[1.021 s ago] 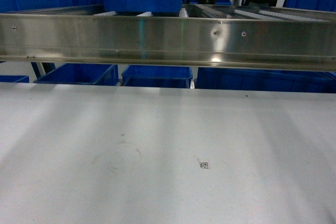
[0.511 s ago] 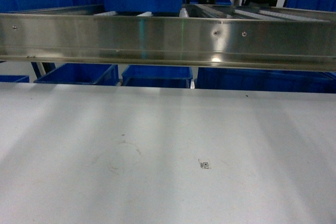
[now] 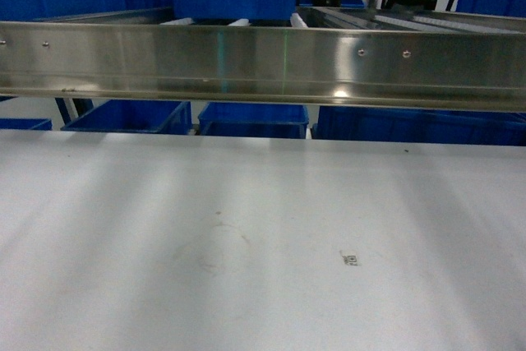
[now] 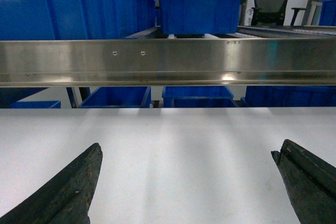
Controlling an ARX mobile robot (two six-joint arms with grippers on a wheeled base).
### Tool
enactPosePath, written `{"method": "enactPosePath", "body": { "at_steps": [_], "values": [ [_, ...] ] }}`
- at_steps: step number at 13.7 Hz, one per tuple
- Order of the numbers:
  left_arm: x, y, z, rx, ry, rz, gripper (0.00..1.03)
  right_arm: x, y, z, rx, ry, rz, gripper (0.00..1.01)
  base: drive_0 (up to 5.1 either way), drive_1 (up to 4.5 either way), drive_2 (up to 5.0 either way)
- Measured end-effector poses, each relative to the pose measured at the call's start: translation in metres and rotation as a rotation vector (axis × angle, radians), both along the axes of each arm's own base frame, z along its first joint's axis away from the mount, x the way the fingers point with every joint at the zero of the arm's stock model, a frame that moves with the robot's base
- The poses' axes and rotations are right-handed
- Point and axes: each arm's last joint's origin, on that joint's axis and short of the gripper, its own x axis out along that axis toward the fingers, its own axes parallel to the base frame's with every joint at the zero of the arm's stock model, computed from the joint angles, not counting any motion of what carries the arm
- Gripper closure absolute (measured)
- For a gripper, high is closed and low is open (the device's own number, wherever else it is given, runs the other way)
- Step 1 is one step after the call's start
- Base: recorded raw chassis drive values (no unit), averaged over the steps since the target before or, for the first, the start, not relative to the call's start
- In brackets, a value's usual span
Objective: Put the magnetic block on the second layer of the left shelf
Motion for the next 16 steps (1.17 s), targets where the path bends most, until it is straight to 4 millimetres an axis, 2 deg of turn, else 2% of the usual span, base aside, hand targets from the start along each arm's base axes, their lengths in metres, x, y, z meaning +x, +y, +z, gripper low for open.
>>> {"method": "enactPosePath", "body": {
  "at_steps": [16],
  "values": [
    [0.0,0.0,0.0,0.0,0.0,0.0,0.05,0.0,-0.0001,0.0,0.0,0.0,0.0,0.68,0.0,0.0,0.0]
  ]
}}
